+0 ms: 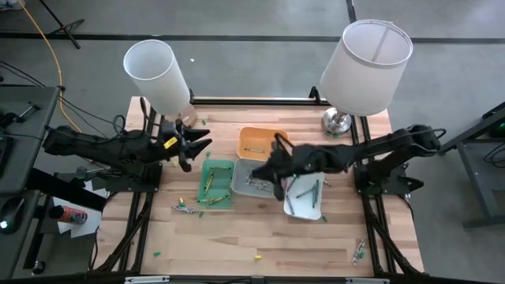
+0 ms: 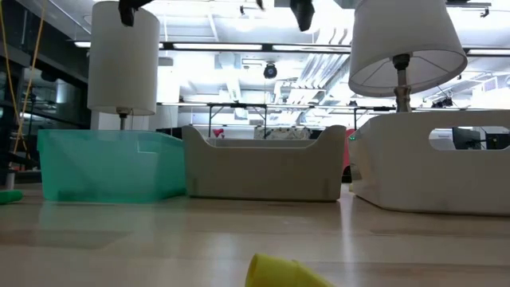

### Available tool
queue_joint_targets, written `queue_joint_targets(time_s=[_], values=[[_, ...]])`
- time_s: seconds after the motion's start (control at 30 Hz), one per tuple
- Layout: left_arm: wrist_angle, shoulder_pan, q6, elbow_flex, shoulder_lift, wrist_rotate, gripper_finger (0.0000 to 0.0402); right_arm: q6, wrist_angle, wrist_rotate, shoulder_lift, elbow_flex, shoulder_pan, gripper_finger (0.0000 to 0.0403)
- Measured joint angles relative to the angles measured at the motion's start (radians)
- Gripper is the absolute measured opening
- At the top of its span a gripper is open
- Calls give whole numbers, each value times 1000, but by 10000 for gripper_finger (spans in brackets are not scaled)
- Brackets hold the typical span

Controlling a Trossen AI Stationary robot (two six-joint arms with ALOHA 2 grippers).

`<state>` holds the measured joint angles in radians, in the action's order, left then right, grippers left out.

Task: Sort crayons
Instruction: Put the gray crayon into the yellow bin

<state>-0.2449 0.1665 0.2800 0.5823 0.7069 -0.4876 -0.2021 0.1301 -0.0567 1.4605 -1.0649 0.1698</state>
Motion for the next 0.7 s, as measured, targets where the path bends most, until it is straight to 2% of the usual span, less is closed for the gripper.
queue_joint_targets(time_s=[0.17,0.3,0.57,0.7], values=[[-118,0,-82,0,91,59,175,5,58,68,0,0,-60,1],[-162,0,-99,0,138,64,175,22,54,92,0,0,-67,1],[-172,0,-100,0,151,60,175,28,53,85,0,0,-67,1],[-185,0,-100,0,146,55,175,28,50,26,0,0,-67,1]])
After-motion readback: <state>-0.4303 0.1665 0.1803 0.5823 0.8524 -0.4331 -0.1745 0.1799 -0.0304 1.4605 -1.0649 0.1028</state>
